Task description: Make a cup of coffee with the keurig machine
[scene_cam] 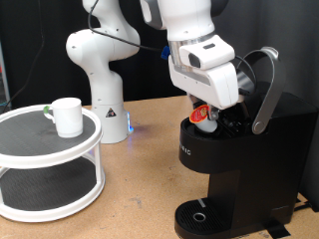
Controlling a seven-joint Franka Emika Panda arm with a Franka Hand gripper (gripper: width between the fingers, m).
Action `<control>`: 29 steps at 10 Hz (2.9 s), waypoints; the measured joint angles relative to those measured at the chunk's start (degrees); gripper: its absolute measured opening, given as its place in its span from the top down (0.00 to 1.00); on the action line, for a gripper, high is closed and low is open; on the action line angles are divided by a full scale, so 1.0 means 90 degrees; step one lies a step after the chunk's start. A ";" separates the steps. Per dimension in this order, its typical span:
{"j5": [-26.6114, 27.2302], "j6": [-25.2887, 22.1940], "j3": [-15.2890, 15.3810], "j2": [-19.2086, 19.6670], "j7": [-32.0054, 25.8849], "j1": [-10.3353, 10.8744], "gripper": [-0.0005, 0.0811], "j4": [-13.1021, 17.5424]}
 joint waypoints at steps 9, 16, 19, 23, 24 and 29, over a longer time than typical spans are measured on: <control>0.0252 0.0520 0.0079 0.0024 0.0016 0.0022 0.46 -0.0167; 0.0254 0.0759 0.0153 0.0331 0.0025 0.0024 0.09 -0.0174; 0.0330 0.0837 0.0172 0.0377 0.0025 0.0024 0.02 -0.0153; 0.0604 0.0836 0.0188 0.0372 -0.0046 0.0026 0.01 -0.0144; 0.0657 0.0832 0.0189 0.0362 -0.0068 0.0027 0.01 -0.0144; 0.0717 0.0821 0.0181 0.0218 -0.0074 0.0015 0.01 -0.0150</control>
